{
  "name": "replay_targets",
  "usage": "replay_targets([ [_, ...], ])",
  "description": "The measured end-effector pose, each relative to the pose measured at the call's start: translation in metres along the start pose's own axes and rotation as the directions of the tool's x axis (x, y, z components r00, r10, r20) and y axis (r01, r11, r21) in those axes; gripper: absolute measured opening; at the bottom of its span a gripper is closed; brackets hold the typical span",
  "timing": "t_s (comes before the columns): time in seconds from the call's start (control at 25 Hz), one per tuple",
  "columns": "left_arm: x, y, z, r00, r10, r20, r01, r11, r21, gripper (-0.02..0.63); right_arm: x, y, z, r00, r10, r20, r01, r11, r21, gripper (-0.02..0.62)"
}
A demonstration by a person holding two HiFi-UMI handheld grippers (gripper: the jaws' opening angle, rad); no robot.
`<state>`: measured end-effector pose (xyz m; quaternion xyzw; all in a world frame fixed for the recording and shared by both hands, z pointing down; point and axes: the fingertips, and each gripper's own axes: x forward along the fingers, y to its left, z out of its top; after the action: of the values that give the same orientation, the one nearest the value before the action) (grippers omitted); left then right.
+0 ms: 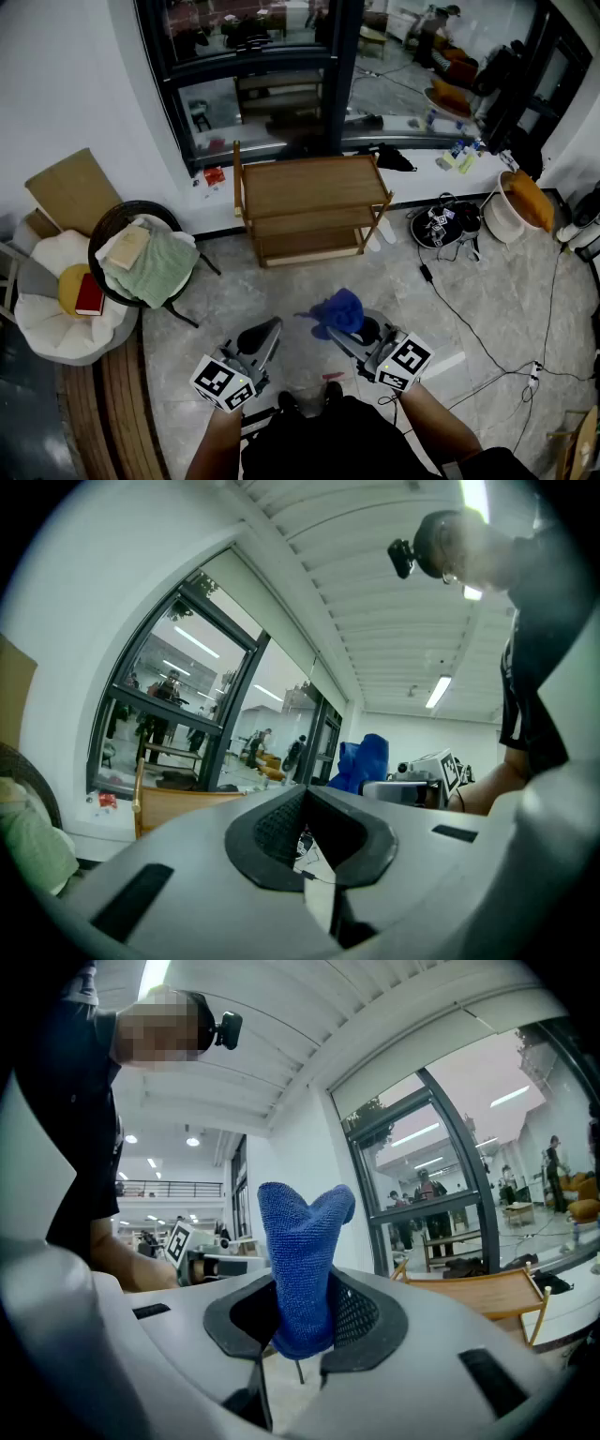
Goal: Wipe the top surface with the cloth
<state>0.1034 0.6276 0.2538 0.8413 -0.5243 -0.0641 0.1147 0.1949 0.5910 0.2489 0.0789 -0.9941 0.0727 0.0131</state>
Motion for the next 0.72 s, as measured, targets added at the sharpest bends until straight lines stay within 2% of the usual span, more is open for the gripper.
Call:
replay_targets([
  [0.12,-0.002,-0.012,0.011,1.0,0.013,-0.007,-0.013,0.999,0.032,0.011,-0.009,0.001,0.006,0.999,0.035,-0.005,-0.036,0.999,-0.017,0.123],
  [0.24,-0.002,-0.023,0.03,0.999,0.032,-0.011,-0.03,0.993,0.117,0.011,-0.017,-0.004,0.016,0.998,0.06,0.003,-0.06,0.997,-0.038,0.123],
  [0.36,0.004,-0.025,0.037,0.998,0.045,-0.038,-0.038,0.986,0.162,0.011,-0.022,-0.008,0.017,0.996,0.09,-0.005,-0.09,0.995,-0.05,0.123],
  [0.52,0.014,-0.028,0.031,0.997,0.047,-0.055,-0.038,0.988,0.152,0.011,-0.029,-0.015,0.006,0.99,0.119,-0.071,-0.123,0.991,-0.058,0.123],
  [0.64,0.019,-0.027,0.024,0.996,0.05,-0.07,-0.041,0.991,0.124,0.011,-0.03,-0.023,0.001,0.987,0.121,-0.106,-0.122,0.993,-0.001,0.123],
  [0.72,0.023,-0.029,0.02,0.996,0.039,-0.079,-0.03,0.993,0.111,0.011,-0.032,-0.028,0.003,0.988,0.118,-0.095,-0.116,0.993,0.027,0.123],
])
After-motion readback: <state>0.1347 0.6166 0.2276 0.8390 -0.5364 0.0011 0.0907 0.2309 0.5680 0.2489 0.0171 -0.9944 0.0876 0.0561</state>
